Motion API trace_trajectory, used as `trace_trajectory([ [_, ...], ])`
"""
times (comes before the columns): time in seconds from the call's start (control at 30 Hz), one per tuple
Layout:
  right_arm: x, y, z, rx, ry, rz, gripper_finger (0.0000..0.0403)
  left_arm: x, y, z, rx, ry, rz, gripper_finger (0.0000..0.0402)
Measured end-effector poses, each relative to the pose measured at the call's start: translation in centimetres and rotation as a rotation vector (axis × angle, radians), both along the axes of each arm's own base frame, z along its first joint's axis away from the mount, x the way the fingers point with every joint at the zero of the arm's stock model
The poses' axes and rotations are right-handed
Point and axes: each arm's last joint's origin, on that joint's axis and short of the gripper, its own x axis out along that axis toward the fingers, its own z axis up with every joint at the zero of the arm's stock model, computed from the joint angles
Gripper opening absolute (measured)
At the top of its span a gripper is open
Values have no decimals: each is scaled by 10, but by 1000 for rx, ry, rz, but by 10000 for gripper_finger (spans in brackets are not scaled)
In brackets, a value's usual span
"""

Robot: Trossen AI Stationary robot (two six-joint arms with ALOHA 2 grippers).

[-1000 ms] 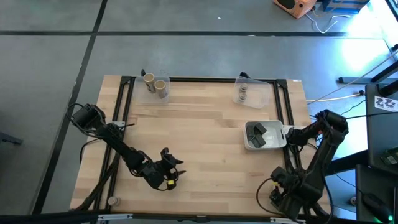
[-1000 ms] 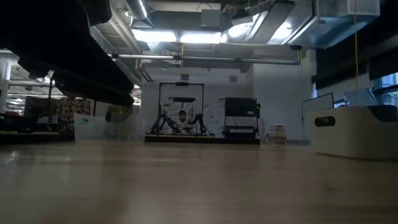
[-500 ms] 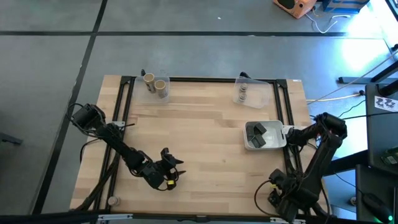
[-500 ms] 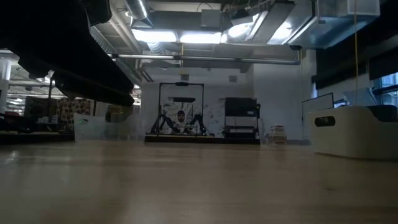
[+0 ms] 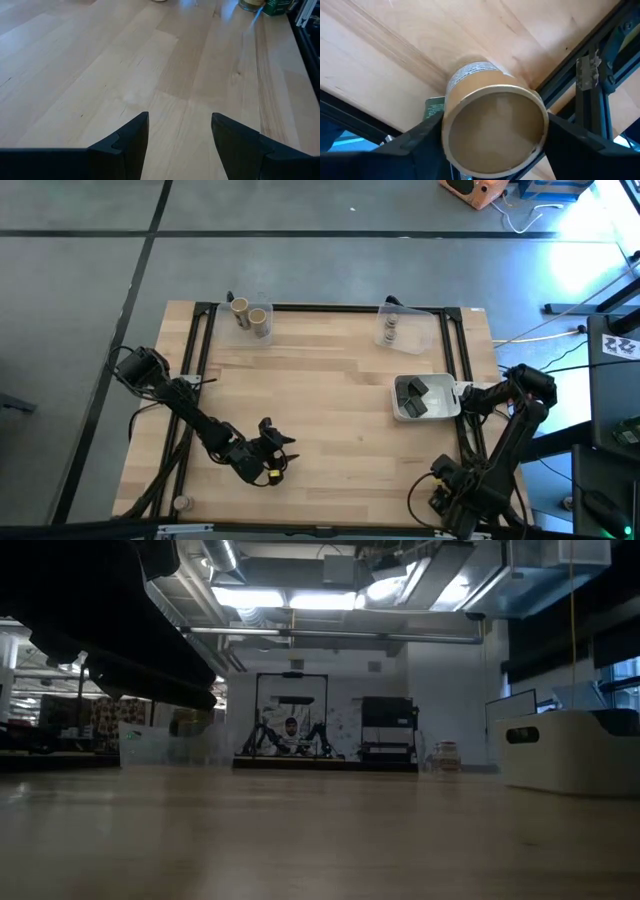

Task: Sort spices by type
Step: Put the cream brown seasoning bottle into the left transparent bin

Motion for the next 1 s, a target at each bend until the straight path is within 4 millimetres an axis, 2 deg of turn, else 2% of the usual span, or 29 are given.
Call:
trace_trajectory([
  [0.2, 8, -4, 1, -41, -94, 54, 283, 0, 0, 0, 18, 3, -10, 198],
  [0.47, 60, -23, 16, -121, -333, 220, 283, 0, 0, 0, 40, 8, -22, 198],
  [0.77, 125, -70, 18, -159, -410, 413, 285, 0, 0, 1, 86, 16, -49, 198],
  [1.0, 158, -120, 18, -177, -371, 468, 285, 1, 2, 1, 155, 32, -83, 198],
])
